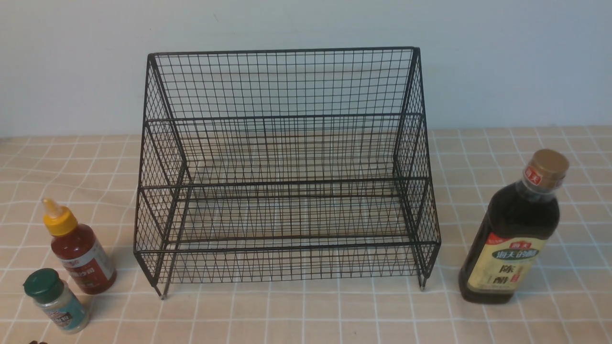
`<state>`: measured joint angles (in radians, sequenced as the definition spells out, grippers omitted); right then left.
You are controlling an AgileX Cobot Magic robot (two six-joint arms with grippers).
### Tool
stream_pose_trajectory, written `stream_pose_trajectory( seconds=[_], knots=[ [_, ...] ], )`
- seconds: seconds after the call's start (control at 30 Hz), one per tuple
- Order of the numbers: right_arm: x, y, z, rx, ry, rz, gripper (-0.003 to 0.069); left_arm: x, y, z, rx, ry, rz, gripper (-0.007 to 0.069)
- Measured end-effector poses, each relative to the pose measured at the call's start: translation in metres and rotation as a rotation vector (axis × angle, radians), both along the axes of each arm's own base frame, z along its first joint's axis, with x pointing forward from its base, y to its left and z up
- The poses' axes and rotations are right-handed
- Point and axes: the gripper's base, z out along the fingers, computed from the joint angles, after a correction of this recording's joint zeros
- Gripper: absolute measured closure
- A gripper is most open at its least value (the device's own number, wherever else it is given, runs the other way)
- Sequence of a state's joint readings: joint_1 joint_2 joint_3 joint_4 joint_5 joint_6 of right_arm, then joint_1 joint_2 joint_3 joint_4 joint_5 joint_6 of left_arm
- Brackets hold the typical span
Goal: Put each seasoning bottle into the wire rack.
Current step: Use the right arm to grab the condiment bottle closest to it
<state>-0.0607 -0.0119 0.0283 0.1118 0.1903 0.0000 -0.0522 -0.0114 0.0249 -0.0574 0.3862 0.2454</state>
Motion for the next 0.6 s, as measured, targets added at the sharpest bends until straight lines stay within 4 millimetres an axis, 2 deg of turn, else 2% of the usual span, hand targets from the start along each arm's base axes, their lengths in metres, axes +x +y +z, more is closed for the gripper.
stream_pose_trajectory(
  seconds=[0.1, 0.23, 0.6],
  knots=[
    [-0.001, -0.002, 0.015, 0.174, -0.180, -0.014, 0.0673, 0.000, 0.000, 0.000, 0.000, 0.000, 0.000, 0.0631],
    [-0.003, -0.005, 0.024, 0.283, -0.283, -0.028, 0.0673, 0.000, 0.000, 0.000, 0.000, 0.000, 0.000, 0.0631],
    [-0.005, -0.008, 0.030, 0.349, -0.368, -0.044, 0.0673, 0.000, 0.000, 0.000, 0.000, 0.000, 0.000, 0.0631]
  ],
)
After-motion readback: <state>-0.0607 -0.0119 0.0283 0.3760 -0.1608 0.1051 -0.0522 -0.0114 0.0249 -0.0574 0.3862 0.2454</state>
